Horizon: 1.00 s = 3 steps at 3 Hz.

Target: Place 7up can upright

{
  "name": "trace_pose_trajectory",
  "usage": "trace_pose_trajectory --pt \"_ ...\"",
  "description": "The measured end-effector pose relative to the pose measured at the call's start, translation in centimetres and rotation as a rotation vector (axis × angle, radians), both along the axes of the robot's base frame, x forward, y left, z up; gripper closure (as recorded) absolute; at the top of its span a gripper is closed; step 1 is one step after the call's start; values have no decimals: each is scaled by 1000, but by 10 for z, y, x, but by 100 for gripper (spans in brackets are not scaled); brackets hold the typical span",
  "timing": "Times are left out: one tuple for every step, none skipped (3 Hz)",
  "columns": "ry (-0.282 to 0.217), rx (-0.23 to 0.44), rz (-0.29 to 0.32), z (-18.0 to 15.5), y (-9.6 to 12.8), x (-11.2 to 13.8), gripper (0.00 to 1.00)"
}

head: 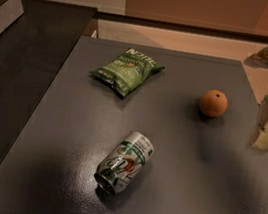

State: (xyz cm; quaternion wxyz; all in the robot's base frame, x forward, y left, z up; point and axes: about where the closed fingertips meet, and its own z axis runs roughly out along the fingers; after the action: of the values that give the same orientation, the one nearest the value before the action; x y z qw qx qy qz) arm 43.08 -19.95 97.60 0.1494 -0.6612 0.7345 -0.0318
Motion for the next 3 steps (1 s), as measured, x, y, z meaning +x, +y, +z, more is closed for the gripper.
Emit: trace_pose_trajectory --pt "3 -39 236 -7 34 -20 0" --pt "16 -72 474 -20 72 -43 0" --pt "39 -103 687 -40 111 -64 0"
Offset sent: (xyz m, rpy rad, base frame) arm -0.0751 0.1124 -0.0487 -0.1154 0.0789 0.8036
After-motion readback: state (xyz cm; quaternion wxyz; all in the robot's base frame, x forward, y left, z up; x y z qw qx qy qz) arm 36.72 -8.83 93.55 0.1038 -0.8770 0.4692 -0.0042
